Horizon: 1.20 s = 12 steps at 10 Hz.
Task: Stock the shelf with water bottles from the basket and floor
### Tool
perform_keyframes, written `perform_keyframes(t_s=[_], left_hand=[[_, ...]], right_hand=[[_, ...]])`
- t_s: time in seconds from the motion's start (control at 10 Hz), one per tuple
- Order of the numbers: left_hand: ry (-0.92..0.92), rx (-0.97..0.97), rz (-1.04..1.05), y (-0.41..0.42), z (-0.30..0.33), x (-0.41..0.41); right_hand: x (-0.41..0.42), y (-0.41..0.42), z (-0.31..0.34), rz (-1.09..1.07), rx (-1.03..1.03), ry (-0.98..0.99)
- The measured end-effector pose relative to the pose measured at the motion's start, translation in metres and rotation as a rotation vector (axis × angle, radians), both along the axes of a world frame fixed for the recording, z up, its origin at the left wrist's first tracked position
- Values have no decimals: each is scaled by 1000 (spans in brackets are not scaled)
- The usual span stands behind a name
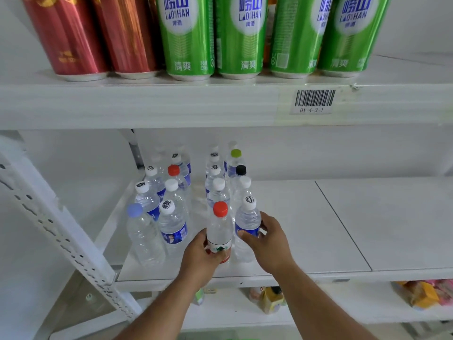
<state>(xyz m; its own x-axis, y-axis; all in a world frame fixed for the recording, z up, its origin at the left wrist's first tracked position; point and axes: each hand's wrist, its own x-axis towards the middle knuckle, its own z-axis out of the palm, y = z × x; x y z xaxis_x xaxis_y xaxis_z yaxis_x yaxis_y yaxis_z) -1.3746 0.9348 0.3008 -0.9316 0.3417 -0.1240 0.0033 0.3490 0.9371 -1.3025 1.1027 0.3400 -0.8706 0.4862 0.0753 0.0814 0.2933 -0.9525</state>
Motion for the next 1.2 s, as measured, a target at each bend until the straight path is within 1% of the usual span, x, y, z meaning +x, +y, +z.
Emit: perform_keyframes(t_s=[0.6,0.8,1.0,1.2], left_hand=[[-6,-48,-39,3,-1,-13],[-7,-56,-56,4,0,-10],[-19,-31,-97,-2,1,-6],[20,-65,-50,-18,3,-1]], right_hand=[[-8,7,-8,6,-16,-43],[-6,9,-10,34,38,-86],[3,6,-5,84,42,-141],[14,-6,6,28,80,-209]])
